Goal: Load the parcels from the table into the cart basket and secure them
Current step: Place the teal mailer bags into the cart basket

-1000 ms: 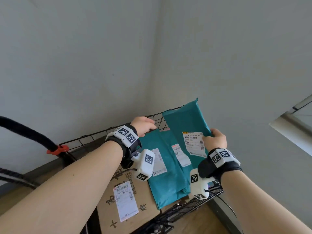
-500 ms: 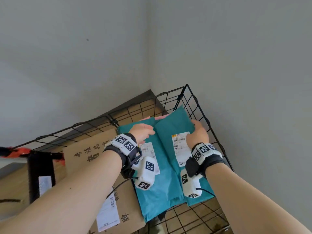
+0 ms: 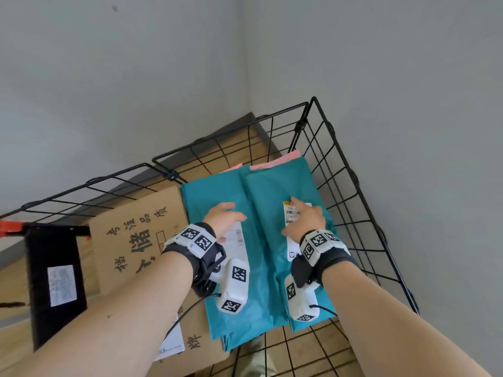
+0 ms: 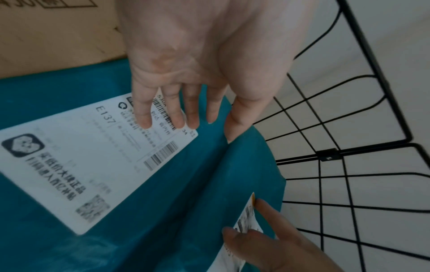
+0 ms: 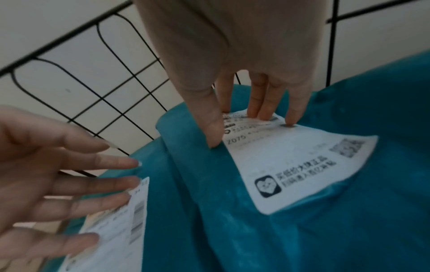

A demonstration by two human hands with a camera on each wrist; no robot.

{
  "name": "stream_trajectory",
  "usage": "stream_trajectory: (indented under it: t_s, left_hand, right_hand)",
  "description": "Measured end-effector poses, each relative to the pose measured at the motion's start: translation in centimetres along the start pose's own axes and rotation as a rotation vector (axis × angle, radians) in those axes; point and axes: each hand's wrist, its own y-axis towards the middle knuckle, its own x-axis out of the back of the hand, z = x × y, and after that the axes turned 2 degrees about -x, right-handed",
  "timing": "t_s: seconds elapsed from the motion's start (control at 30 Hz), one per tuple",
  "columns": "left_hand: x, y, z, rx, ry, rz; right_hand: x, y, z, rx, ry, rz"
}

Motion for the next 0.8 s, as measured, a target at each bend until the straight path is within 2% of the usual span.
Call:
stream_trajectory:
  t_s: [0.27,0.53,0.67,0.8]
  left_hand:
    - [-0.9,1.5,-0.1,0.077,-0.085,-0.004]
    - [-1.2,1.5,-0.2,0.076,-0.082,0.018]
    - [-1.0,1.0,-0.3,0.055,-0.074,0.036]
    - [-0.4,-0.3,0.1,0.058,-0.07,0.059]
  right_hand:
    - [-1.0,1.2,0.5,0.024,-0.116,0.027]
    - [-1.6,1.5,2.0,0.032,-0.184,-0.028]
    - [-0.7,1.2,1.5,0.043,-0.125,-0.001]
    - [0.3,0.2,0.2,0.042,0.01,-0.046]
